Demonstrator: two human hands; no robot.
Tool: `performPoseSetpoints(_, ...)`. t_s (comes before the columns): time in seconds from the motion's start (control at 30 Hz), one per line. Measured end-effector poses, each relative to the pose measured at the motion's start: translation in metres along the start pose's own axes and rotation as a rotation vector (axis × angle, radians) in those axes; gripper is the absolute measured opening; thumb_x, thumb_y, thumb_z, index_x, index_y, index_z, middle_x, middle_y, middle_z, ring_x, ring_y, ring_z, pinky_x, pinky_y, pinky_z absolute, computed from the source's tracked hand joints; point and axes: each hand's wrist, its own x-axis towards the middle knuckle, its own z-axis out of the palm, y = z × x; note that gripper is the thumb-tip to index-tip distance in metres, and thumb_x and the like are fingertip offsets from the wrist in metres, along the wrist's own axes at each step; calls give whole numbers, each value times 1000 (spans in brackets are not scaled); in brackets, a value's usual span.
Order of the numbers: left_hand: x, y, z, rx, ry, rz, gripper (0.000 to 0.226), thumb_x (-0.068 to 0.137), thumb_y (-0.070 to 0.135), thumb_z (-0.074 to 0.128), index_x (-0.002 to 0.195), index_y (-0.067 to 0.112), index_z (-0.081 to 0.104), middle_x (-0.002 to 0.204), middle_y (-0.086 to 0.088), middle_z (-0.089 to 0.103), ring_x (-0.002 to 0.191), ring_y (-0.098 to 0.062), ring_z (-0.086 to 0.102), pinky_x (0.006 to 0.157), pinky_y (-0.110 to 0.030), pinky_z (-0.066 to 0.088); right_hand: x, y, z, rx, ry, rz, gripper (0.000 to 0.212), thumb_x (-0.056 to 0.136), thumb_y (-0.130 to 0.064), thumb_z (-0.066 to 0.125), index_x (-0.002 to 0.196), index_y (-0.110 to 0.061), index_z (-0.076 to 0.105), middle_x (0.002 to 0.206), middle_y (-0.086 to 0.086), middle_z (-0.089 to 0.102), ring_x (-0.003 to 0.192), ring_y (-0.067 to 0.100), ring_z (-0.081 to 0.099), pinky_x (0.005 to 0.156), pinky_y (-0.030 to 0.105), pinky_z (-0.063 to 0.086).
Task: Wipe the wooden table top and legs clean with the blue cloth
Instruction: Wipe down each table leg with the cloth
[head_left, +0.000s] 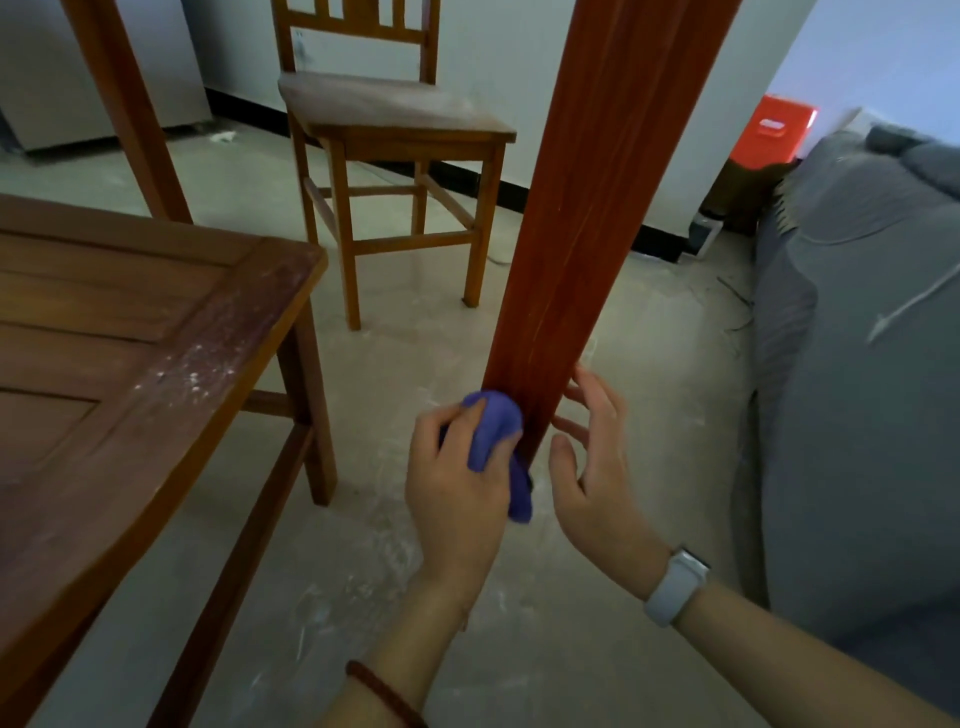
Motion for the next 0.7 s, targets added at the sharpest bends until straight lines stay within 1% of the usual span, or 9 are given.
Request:
performPoseSetpoints(0.07,6,11,3,-1,7,11,27,77,23,69,99,10,61,95,11,44,77,1,49,70,-7,42,-1,1,0,-9,-9,0,49,88,-25,34,135,-26,21,137,2,26,124,10,37,97,8,36)
performPoseSetpoints(0.13,-2,2,5,37,-84,-22,23,81,28,65,96,12,60,91,10,46,75,-8,53,66,-11,41,-1,2,0,-5,-19,16,49,88,-25,34,135,-25,21,137,1,25,124,10,36,97,8,36)
performPoseSetpoints(0.23,-26,-34,2,175,-281,-297,17,85,31,60,95,18,56,89,9,50,76,-13,57,60,-16,34,-3,2,-1,10,-41,35,49,89,-26,33,136,-27,20,138,-1,25,126,9,35,97,8,36)
performPoseSetpoints(0.33,-23,-35,-7,114,-284,-459,19,83,36,62,93,27,48,88,8,59,69,2,54,55,-10,34,-2,-3,-2,2,-34,40,47,89,-30,32,134,-30,21,138,-1,26,126,8,35,99,7,34)
performPoseSetpoints(0.4,-2,-10,-12,16,-215,-391,23,80,34,66,92,28,47,85,12,56,72,2,54,61,-11,39,6,-11,-5,8,-6,23,46,89,-30,31,134,-32,20,138,-2,26,126,9,35,101,10,35)
performPoseSetpoints(0.5,30,44,-23,-49,-97,-174,26,77,28,69,96,26,52,85,18,51,79,6,51,73,-8,40,22,-25,-9,36,60,-7,47,89,-28,31,135,-31,23,136,-13,24,127,9,36,104,22,38)
performPoseSetpoints(0.6,69,96,-29,-97,43,69,30,76,25,71,100,13,58,92,9,54,79,3,50,75,-5,41,37,-39,-17,67,114,-48,47,89,-26,32,135,-31,26,136,-15,24,129,15,36,106,34,38)
performPoseSetpoints(0.63,83,111,-29,-118,92,144,30,75,25,72,98,10,59,92,6,54,78,3,50,76,-6,41,42,-42,-19,82,127,-64,47,89,-25,33,135,-31,26,136,-14,26,129,13,36,106,32,38)
performPoseSetpoints(0.7,106,132,-28,-162,172,247,29,73,26,73,93,9,60,91,5,53,77,2,50,77,-6,42,49,-44,-25,98,166,-125,45,89,-21,34,133,-23,31,132,-4,33,125,2,37,103,20,37)
